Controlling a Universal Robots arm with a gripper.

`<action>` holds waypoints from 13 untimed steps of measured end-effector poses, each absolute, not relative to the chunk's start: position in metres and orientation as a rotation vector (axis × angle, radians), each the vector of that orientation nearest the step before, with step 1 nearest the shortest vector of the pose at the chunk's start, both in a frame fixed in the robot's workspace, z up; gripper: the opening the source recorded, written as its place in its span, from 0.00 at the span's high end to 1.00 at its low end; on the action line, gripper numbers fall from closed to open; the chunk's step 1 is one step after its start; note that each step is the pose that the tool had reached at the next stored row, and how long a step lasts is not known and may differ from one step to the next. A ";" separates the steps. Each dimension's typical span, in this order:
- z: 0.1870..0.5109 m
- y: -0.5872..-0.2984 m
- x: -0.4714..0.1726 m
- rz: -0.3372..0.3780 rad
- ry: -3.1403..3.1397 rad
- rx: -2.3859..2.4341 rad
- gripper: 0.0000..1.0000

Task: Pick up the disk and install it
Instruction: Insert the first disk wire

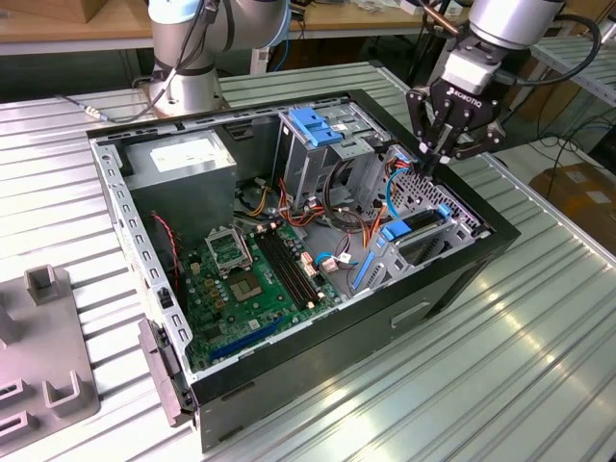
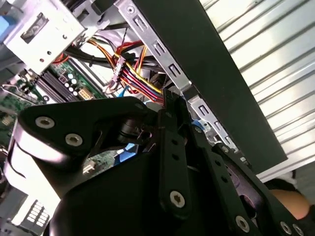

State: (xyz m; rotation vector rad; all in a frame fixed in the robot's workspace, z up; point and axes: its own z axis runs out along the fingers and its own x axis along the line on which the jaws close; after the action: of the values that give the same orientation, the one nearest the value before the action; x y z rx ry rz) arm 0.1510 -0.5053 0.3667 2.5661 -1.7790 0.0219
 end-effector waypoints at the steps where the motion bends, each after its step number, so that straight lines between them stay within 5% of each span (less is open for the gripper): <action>1: 0.366 -0.505 0.151 0.021 -1.807 2.546 0.83; 13: 0.364 -0.506 0.148 0.019 -1.933 2.449 0.83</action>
State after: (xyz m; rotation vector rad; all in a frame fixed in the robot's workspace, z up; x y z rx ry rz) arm 0.1483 -0.5060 0.3644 2.4494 -1.9331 0.0186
